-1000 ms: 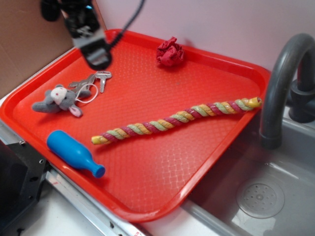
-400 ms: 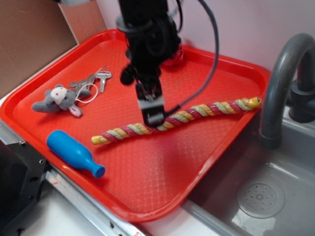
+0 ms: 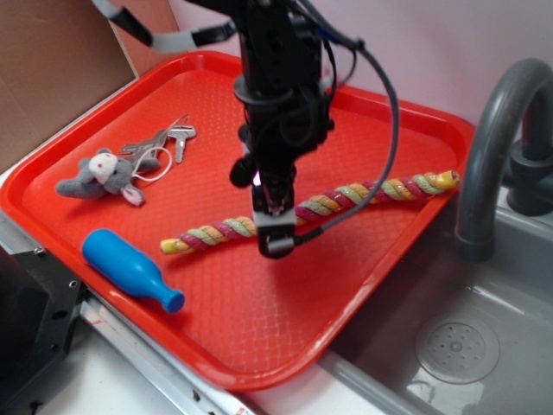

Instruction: Grab the multicolored rope.

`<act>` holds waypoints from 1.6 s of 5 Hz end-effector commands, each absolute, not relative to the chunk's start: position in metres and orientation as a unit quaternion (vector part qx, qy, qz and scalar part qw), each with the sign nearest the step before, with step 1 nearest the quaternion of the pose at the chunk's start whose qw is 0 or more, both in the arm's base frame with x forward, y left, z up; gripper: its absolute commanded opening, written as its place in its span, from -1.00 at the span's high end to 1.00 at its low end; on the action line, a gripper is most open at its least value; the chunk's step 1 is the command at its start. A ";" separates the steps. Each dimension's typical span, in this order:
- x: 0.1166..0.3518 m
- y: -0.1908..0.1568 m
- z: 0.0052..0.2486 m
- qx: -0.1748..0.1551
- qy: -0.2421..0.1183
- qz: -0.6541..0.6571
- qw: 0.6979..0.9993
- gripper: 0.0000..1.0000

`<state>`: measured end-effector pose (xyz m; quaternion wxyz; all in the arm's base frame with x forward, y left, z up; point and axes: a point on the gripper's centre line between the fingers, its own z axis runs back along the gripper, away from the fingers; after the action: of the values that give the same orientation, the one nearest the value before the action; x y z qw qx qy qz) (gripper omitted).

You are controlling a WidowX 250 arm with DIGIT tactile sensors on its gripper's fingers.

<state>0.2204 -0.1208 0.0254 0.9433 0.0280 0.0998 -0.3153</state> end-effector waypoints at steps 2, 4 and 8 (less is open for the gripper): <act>0.220 -0.133 0.021 0.048 0.087 -0.329 0.939 1.00; 0.221 -0.129 0.034 0.042 0.073 -0.300 0.950 1.00; 0.191 -0.022 0.194 -0.039 -0.059 0.085 0.994 1.00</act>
<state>0.1996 -0.0189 0.1861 0.9961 -0.0339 -0.0322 0.0755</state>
